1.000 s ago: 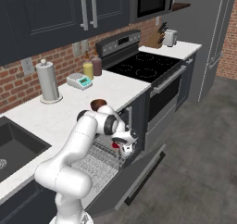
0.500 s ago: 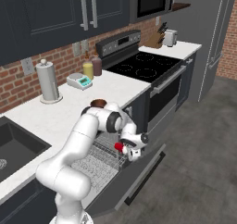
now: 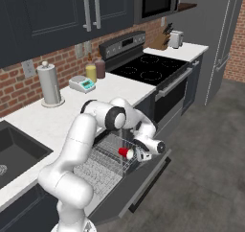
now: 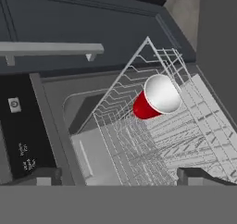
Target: Pick up the cup and bowl from the counter, place them in the dishwasher, and close the dishwasher door.
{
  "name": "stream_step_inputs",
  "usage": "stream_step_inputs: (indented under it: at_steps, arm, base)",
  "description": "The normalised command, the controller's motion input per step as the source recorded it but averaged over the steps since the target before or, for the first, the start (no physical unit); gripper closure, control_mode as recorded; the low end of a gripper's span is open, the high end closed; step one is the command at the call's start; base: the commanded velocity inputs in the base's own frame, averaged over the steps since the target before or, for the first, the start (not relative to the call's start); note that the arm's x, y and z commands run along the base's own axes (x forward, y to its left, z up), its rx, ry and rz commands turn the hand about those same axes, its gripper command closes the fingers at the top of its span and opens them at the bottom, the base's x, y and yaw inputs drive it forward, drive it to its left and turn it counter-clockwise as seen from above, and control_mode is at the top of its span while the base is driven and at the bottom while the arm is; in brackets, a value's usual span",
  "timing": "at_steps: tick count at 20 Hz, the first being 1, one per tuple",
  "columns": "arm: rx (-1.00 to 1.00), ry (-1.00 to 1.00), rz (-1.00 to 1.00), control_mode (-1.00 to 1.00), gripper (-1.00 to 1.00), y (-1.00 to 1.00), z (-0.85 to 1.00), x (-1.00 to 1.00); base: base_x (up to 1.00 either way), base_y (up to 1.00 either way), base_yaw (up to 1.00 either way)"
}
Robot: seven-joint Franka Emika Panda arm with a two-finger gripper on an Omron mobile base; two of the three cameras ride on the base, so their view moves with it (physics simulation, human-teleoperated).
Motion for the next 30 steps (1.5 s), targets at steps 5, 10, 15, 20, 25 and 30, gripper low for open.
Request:
stream_step_inputs:
  at_steps: [5, 10, 15, 20, 25, 30]
  arm:
    - [0.06, -0.11, 0.0, -1.0, -1.0, 0.32, 1.0, -0.09]
    - [0.0, -0.03, 0.0, -1.0, -1.0, 0.65, 1.0, 0.0]
    - [0.0, 0.0, 0.0, -1.0, -1.0, 0.62, 1.0, 0.06]
    - [0.0, 0.01, 0.0, -1.0, -1.0, 0.47, 0.91, 0.01]
    - [-0.01, 0.07, 0.0, -1.0, -1.0, 0.42, 0.58, 0.0]
    - [-0.04, 0.14, 0.0, -1.0, -1.0, 0.31, 0.12, 0.0]
  base:
    - [0.0, 0.0, 0.0]
    - [0.0, 0.0, 0.0]
    - [0.0, 0.0, 0.0]
    - [0.0, 0.0, 0.0]
    - [0.0, 0.0, 0.0]
    - [0.0, 0.0, 0.0]
